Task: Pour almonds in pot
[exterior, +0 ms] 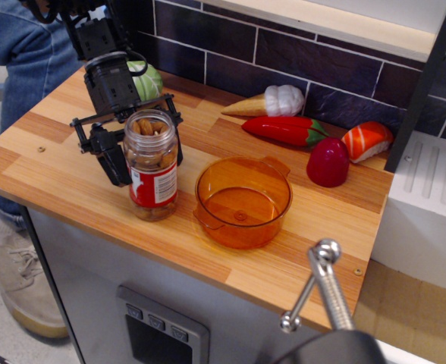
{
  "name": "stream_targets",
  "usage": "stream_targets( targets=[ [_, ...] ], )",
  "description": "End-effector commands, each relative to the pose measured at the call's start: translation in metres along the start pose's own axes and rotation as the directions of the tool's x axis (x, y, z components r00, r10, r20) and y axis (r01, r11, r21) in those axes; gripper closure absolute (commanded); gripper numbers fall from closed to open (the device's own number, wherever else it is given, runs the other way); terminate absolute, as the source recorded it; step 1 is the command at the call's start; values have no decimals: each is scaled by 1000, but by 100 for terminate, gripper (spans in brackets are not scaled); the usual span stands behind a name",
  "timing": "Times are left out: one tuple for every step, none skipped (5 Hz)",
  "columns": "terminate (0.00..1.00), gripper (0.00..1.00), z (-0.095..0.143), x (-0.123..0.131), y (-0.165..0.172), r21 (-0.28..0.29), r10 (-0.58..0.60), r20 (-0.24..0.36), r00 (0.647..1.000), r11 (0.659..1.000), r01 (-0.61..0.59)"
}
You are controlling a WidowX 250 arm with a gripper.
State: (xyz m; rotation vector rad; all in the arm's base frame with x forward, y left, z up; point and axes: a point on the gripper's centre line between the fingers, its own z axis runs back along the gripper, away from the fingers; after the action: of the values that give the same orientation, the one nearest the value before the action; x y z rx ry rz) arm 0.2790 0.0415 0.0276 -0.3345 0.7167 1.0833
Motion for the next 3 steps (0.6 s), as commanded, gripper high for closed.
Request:
stream_targets(
  targets=[
    [0, 100, 40, -31, -30, -151, -160, 392, 906, 960, 235],
    [0, 100, 45, -44, -45, -173, -188, 575, 796, 923, 343],
    [0, 100, 47, -52, -63, -162, -219, 674, 706, 888, 430]
  ],
)
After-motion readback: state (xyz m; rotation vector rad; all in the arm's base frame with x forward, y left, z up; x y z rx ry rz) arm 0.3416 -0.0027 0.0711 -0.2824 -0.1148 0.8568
